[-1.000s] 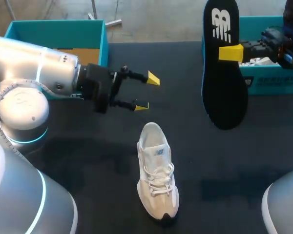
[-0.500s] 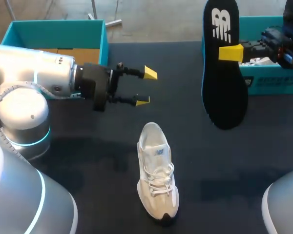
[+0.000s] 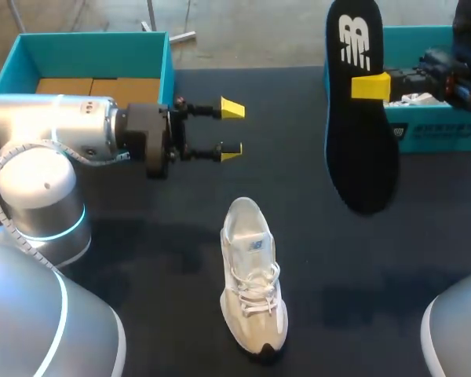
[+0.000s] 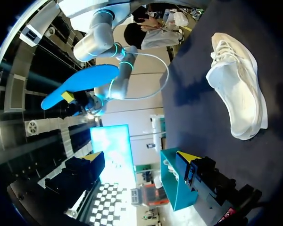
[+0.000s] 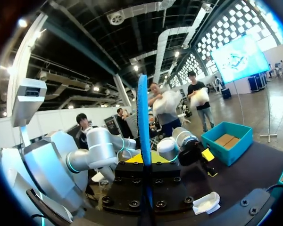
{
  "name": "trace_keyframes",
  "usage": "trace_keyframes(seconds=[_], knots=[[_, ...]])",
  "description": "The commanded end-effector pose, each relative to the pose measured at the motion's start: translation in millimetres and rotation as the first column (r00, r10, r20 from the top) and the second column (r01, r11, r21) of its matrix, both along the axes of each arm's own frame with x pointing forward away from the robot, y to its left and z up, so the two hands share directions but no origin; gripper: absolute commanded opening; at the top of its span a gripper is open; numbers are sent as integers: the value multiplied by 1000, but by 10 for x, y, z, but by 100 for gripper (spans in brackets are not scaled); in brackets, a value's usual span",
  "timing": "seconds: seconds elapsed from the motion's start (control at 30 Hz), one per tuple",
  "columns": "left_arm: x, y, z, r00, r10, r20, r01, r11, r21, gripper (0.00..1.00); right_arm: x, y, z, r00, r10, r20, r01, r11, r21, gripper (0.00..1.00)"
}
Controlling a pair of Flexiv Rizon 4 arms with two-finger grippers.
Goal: Take the shoe out of the shoebox, open the shoe tongue, remove and reinsert the insole, then place the shoe into the shoebox
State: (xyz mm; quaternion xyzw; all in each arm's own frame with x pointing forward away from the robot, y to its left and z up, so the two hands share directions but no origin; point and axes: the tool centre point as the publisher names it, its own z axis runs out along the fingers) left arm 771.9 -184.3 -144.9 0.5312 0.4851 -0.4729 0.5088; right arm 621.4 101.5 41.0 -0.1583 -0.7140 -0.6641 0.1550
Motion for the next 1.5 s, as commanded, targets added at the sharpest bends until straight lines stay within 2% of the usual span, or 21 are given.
trace_keyframes(seconds=[0.03, 0.3, 1.0, 1.1, 1.13, 1.33, 1.5], knots=[[28, 18, 22, 1000, 8, 2, -8, 1000, -12, 100, 322, 55, -126, 996, 55, -66, -54, 998, 16, 0], [66, 65, 45, 1000, 12, -1, -12, 1000, -24, 100, 673, 118, -387, 970, 79, -229, -69, 996, 54, 0], [66, 65, 45, 1000, 12, -1, -12, 1000, -24, 100, 673, 118, -387, 970, 79, -229, -69, 996, 54, 0], [66, 65, 45, 1000, 12, -1, -12, 1000, -24, 100, 878, 109, -422, 956, 98, -276, -79, 994, 78, 0], [66, 65, 45, 1000, 12, -1, -12, 1000, -24, 100, 968, 88, -466, 939, 98, -329, -71, 993, 94, 0], [66, 65, 45, 1000, 12, -1, -12, 1000, -24, 100, 1319, 58, -679, 866, 104, -489, -52, 992, 118, 0], [66, 65, 45, 1000, 12, -1, -12, 1000, -24, 100, 1559, 65, -866, 810, 97, -579, -23, 991, 134, 0]])
